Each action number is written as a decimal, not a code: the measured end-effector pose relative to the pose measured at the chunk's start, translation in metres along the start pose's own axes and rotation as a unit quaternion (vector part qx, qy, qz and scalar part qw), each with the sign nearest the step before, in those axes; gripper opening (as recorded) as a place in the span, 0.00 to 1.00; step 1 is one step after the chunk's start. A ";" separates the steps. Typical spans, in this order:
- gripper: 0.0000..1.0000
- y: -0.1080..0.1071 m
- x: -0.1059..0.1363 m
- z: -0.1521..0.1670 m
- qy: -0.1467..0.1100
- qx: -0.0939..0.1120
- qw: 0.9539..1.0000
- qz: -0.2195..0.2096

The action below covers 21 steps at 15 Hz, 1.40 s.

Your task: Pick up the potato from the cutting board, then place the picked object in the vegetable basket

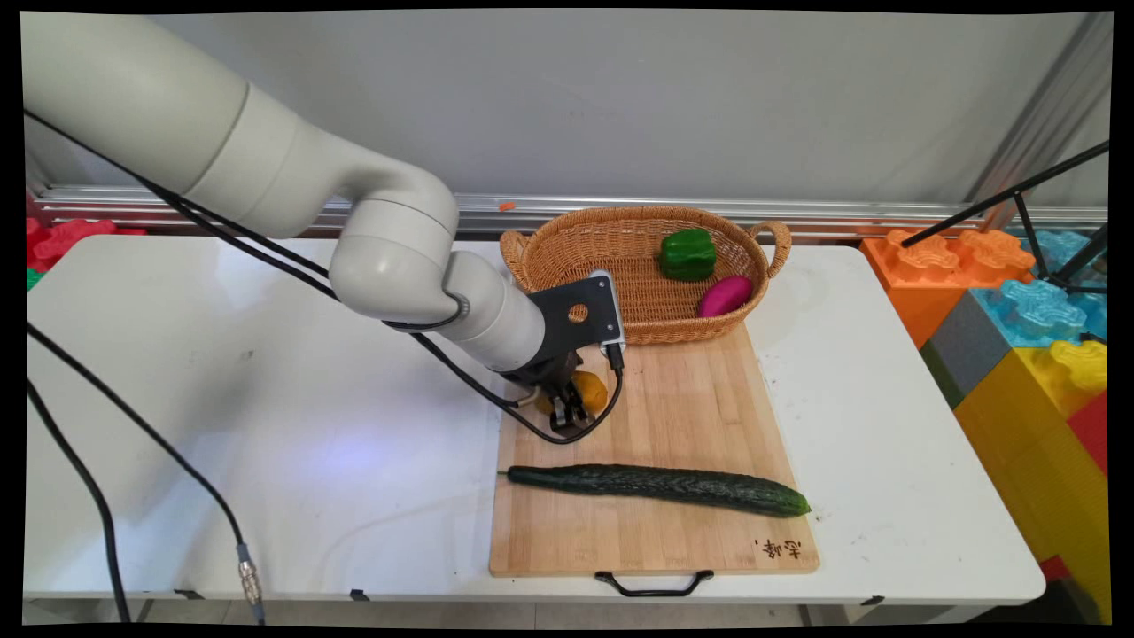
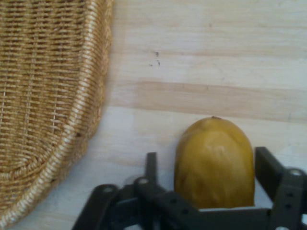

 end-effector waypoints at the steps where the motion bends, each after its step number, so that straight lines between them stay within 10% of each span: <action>1: 0.00 0.000 0.000 0.001 0.000 0.000 1.000 -0.001; 12: 0.00 -0.015 0.012 -0.026 -0.021 -0.014 0.999 -0.026; 21: 0.00 -0.083 0.080 -0.093 0.061 -0.009 0.996 -0.061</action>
